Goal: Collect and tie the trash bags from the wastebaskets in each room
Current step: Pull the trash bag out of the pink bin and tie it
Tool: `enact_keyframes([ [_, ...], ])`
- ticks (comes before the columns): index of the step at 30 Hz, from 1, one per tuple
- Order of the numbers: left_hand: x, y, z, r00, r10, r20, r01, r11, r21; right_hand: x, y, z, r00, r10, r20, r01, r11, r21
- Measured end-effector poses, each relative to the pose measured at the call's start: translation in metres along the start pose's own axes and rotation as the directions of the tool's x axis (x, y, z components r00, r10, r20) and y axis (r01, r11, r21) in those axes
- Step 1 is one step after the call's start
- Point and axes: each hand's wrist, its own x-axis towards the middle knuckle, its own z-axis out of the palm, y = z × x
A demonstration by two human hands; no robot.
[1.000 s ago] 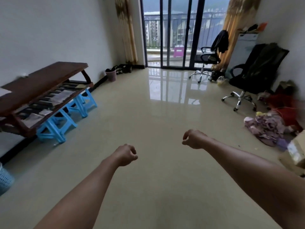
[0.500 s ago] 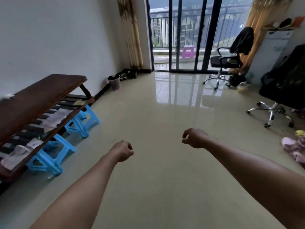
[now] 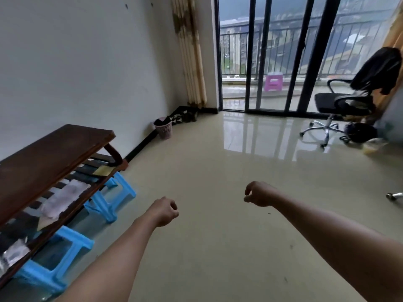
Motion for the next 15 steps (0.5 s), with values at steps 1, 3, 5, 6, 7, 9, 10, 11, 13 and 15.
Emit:
enact_keyframes([
  [1, 0.029, 0.008, -0.016, 1.0, -0.01, -0.029, 0.009, 0.999, -0.042, 0.032, -0.007, -0.021, 1.0, -0.014, -0.011, 0.014, 1.0, -0.015],
  [3, 0.078, 0.017, -0.04, 0.999, -0.034, -0.037, 0.029, 0.993, -0.116, 0.091, -0.026, -0.054, 0.999, -0.051, -0.008, 0.051, 0.998, -0.046],
  [5, 0.113, 0.02, -0.055, 0.999, -0.053, 0.003, 0.053, 0.991, -0.127, 0.137, -0.046, -0.077, 0.996, -0.093, 0.018, 0.094, 0.993, -0.077],
  [6, 0.136, 0.019, -0.062, 0.997, -0.077, 0.014, 0.078, 0.988, -0.132, 0.164, -0.058, -0.085, 0.993, -0.118, 0.026, 0.12, 0.989, -0.086],
  [7, 0.163, 0.016, -0.07, 0.995, -0.103, 0.019, 0.104, 0.984, -0.142, 0.193, -0.07, -0.092, 0.989, -0.144, 0.034, 0.147, 0.985, -0.092],
  [9, 0.217, 0.009, -0.088, 0.989, -0.143, 0.024, 0.145, 0.976, -0.165, 0.249, -0.093, -0.102, 0.98, -0.195, 0.038, 0.197, 0.975, -0.099],
  [10, 0.244, 0.006, -0.097, 0.987, -0.156, 0.027, 0.158, 0.974, -0.164, 0.276, -0.104, -0.105, 0.976, -0.215, 0.038, 0.218, 0.97, -0.108],
  [11, 0.274, 0.004, -0.107, 0.986, -0.163, 0.025, 0.165, 0.973, -0.163, 0.305, -0.113, -0.109, 0.973, -0.226, 0.039, 0.229, 0.967, -0.113],
  [13, 0.336, 0.003, -0.127, 0.986, -0.165, 0.01, 0.164, 0.972, -0.171, 0.366, -0.126, -0.115, 0.975, -0.219, 0.049, 0.223, 0.968, -0.111],
  [15, 0.399, 0.005, -0.153, 0.99, -0.142, 0.012, 0.142, 0.976, -0.166, 0.426, -0.137, -0.13, 0.979, -0.193, 0.07, 0.201, 0.973, -0.116],
])
